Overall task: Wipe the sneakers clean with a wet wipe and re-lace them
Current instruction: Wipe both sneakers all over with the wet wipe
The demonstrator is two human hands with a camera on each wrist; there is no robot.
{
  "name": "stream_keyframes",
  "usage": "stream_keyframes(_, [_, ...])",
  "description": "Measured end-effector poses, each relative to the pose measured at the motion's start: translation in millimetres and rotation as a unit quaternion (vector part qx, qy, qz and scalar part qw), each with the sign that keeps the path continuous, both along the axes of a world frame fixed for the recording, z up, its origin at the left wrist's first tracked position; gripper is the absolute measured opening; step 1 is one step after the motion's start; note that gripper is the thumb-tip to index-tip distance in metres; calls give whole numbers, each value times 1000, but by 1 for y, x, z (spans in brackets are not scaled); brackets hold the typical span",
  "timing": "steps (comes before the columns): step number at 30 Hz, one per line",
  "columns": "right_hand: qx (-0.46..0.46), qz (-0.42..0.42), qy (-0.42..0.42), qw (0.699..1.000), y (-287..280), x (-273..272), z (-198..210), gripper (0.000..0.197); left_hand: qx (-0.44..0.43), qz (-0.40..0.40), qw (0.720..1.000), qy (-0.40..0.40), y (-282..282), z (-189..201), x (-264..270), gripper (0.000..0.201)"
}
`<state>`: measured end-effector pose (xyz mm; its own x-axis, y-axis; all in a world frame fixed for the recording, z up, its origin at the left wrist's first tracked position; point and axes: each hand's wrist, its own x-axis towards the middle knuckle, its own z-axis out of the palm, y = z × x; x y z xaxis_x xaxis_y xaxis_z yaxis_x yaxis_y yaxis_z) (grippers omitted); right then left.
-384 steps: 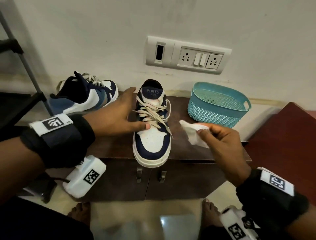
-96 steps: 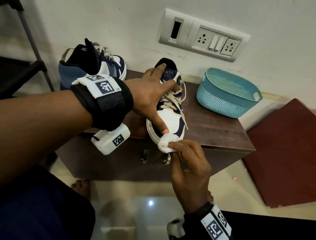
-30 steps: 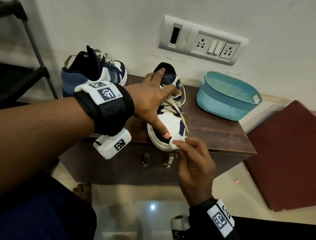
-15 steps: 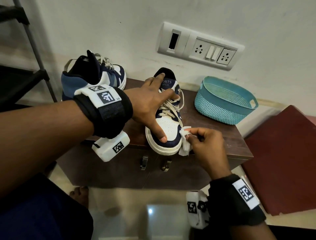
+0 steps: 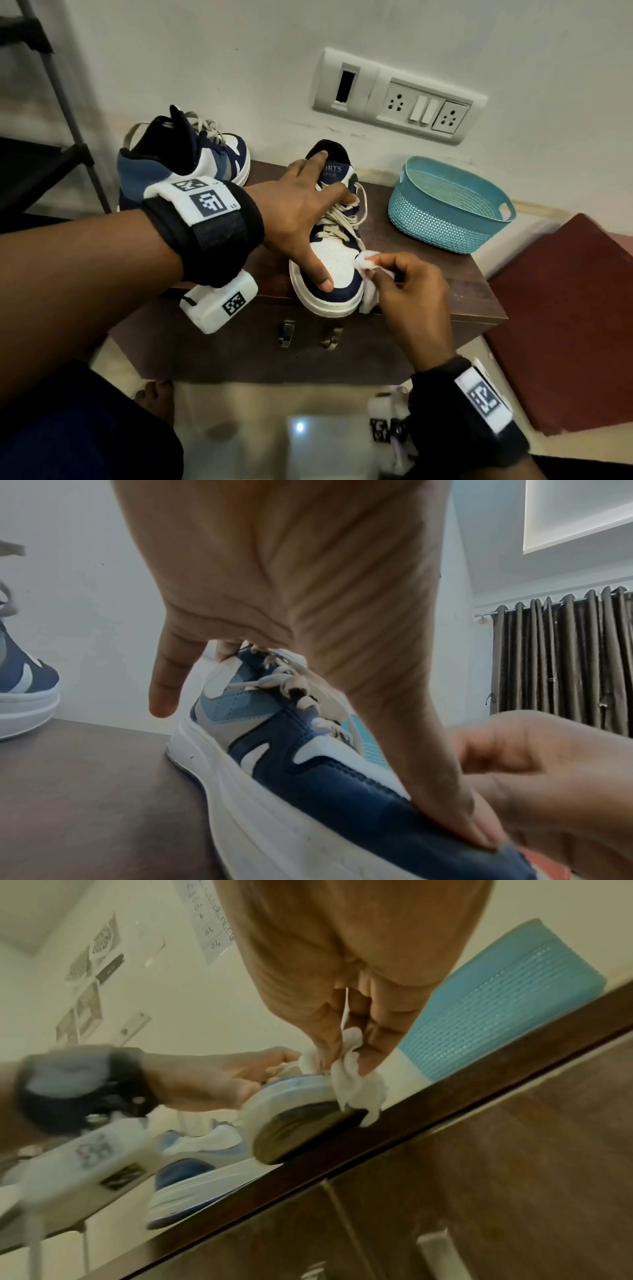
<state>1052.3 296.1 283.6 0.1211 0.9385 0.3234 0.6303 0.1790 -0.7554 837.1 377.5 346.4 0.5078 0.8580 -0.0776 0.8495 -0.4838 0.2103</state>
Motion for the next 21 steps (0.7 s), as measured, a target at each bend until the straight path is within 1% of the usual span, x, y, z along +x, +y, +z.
stream_keyframes(1, [22,23,12,999,-14,-5,-4,18,1,2,1000,-1,0,0,-1,139])
stream_keyframes(3, [70,64,6,995,-36,-12,-11,25,1,0,1000,-5,-1,-1,0,138])
stream_keyframes(4, [83,70,8,994,-35,-10,-14,30,1,-2,1000,-6,1,-1,1,138])
stream_keyframes(6, [89,52,18,995,-18,1,-19,38,-2,-7,1000,-8,0,-1,1,138])
stream_keyframes(8, [99,34,7,994,-13,2,-19,36,2,-6,1000,-8,-1,-1,1,137])
stream_keyframes(10, [141,76,-20,987,-28,-7,-21,29,6,-6,1000,-5,0,-1,0,137])
stream_keyframes(12, [173,122,-17,977,-42,-10,-27,28,10,-8,1000,-5,0,-1,-1,137])
stream_keyframes(14, [183,106,13,977,-37,-1,-31,28,10,-6,1000,-7,-1,0,0,137])
stream_keyframes(16, [180,86,19,980,-37,1,-34,29,9,-5,1000,-3,-2,2,1,136])
stream_keyframes(19, [177,169,-29,969,-57,-15,-34,30,12,-7,1000,-4,-2,1,0,137])
stream_keyframes(20, [182,178,-34,966,-59,-15,-35,29,12,-6,1000,-4,-2,1,0,137])
stream_keyframes(21, [188,165,-24,968,-55,-11,-36,28,13,-4,1000,-4,-2,0,-1,137])
